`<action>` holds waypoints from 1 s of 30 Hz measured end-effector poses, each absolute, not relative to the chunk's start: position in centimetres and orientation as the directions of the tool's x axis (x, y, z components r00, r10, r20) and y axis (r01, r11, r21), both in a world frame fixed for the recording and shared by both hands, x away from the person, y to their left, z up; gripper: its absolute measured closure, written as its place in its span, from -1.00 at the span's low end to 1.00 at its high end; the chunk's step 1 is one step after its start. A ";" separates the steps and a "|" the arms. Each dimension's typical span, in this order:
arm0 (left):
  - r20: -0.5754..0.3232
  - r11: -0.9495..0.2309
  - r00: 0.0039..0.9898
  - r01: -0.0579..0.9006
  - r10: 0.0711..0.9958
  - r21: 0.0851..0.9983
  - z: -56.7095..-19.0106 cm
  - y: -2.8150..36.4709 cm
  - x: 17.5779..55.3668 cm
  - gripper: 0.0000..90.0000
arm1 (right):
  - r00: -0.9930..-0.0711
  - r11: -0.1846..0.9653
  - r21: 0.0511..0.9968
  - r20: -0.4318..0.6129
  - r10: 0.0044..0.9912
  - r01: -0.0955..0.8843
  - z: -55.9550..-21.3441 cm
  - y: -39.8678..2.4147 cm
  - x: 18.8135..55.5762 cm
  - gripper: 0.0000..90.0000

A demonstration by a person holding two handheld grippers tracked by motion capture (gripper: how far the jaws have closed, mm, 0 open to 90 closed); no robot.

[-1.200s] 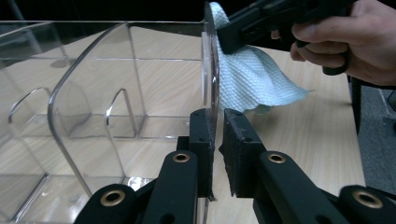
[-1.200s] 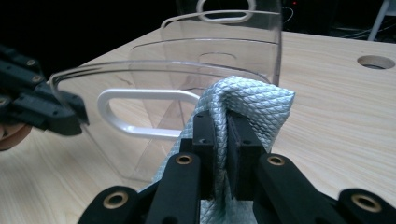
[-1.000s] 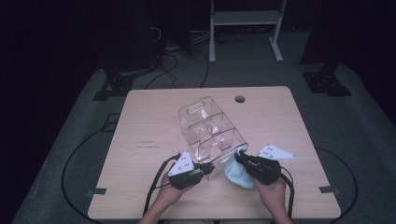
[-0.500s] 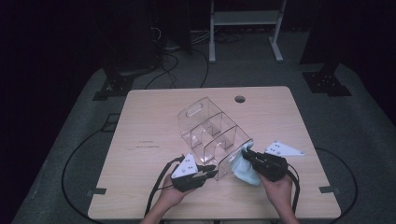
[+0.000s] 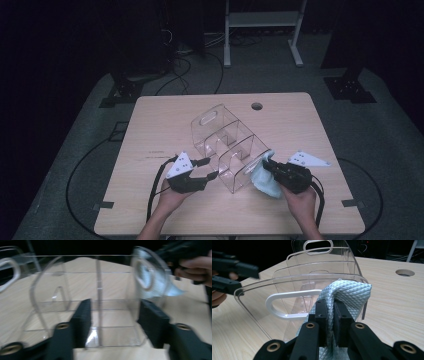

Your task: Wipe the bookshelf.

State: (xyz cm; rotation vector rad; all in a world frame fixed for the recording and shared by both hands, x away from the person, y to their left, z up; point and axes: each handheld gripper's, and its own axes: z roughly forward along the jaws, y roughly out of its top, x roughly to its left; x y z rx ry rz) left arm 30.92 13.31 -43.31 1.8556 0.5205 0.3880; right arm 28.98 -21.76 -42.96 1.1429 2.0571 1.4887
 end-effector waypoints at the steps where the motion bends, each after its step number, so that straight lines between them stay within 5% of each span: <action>1: 0.020 -0.289 0.843 0.162 0.538 0.943 -43.4 13.4 31.1 -0.19 | -0.611 0.122 0.908 0.165 0.774 0.400 -43.0 -21.8 29.0 0.83; 12: 0.005 -0.283 0.804 0.204 0.595 0.937 -44.4 12.8 34.2 -0.77 | -0.622 0.124 0.908 0.170 0.764 0.400 -43.1 -21.9 29.1 0.84; 30: -0.014 -0.273 0.808 0.216 0.590 0.938 -45.5 12.2 36.5 -0.86 | -0.635 0.133 0.908 0.168 0.754 0.398 -43.2 -22.1 29.3 0.83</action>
